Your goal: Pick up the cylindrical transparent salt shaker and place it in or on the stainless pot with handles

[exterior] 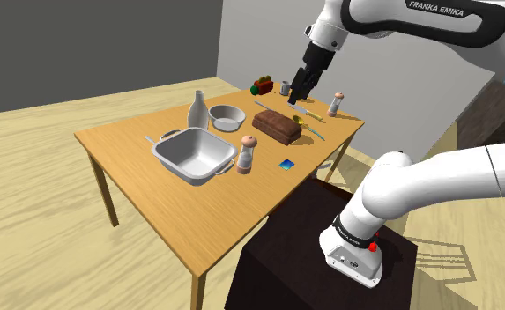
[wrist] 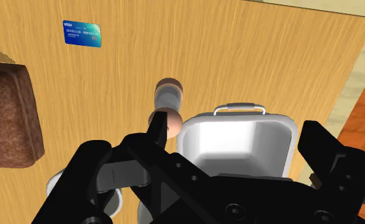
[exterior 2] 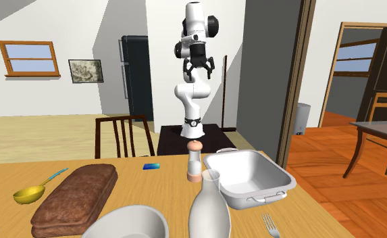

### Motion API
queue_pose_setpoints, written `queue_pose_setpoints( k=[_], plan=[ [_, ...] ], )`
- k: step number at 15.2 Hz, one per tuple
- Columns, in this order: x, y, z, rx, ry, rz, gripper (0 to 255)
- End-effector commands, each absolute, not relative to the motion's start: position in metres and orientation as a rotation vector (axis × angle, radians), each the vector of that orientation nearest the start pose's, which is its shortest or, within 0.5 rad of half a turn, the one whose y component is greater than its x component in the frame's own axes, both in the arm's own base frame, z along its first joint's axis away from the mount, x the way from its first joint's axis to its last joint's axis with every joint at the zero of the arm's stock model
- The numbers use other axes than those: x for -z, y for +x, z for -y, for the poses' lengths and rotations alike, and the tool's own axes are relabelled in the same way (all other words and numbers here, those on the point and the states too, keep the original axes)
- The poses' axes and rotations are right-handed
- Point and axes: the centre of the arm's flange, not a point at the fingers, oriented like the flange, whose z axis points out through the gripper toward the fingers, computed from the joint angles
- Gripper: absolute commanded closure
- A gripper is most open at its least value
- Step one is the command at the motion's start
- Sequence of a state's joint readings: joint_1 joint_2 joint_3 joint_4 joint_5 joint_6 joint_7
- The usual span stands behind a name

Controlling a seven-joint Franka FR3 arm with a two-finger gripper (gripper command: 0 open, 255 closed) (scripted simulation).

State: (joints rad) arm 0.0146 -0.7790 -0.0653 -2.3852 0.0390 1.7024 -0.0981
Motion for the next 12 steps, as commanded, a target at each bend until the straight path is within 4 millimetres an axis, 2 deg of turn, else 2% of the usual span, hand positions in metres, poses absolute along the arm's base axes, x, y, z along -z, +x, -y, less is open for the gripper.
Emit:
queue_pose_setpoints(
  k=[1,12],
  plan=[
    [-0.586,0.321,0.018,0.154,-3.058,0.093,0],
    [-0.469,0.408,0.054,0.082,-3.019,0.022,0]
  ],
)
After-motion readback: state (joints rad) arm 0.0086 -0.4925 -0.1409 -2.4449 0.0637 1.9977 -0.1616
